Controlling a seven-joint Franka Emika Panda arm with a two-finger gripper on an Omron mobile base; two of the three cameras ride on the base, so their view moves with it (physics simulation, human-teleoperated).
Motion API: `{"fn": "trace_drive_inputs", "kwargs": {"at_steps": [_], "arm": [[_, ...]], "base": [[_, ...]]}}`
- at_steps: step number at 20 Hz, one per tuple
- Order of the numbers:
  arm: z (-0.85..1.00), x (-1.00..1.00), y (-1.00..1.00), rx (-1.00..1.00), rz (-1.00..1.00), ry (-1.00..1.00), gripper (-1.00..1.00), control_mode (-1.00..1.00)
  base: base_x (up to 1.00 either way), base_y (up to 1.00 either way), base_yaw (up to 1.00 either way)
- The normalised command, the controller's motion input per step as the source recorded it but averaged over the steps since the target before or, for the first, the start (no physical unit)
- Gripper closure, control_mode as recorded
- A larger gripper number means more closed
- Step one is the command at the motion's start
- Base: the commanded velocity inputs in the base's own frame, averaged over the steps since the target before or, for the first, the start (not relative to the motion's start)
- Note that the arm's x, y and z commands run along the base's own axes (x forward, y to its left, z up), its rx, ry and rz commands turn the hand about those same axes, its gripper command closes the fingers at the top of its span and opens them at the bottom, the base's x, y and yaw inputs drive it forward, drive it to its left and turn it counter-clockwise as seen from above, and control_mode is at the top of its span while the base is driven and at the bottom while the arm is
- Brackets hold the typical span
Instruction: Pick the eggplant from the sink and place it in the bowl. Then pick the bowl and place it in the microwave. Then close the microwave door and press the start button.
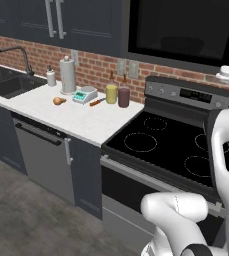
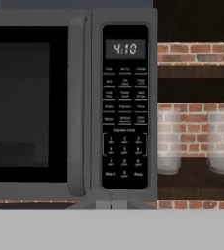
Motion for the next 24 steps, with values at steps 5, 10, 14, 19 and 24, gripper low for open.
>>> {"fn": "trace_drive_inputs", "kwargs": {"at_steps": [5,10,14,19,24], "arm": [[-0.12,0.20,0.00,0.00,0.02,0.01,1.00,-1.00],[-0.16,0.23,-0.07,0.02,0.03,0.00,1.00,-1.00],[-0.08,0.19,-0.20,0.04,0.04,0.00,1.00,-1.00],[0.00,0.07,-0.32,0.06,0.04,0.00,1.00,-1.00],[0.00,0.01,-0.30,0.04,0.00,0.00,1.00,-1.00]], "base": [[0.00,0.00,0.00],[0.00,0.00,0.00],[0.00,0.00,0.00],[0.00,0.00,0.00],[0.00,0.00,0.00]]}}
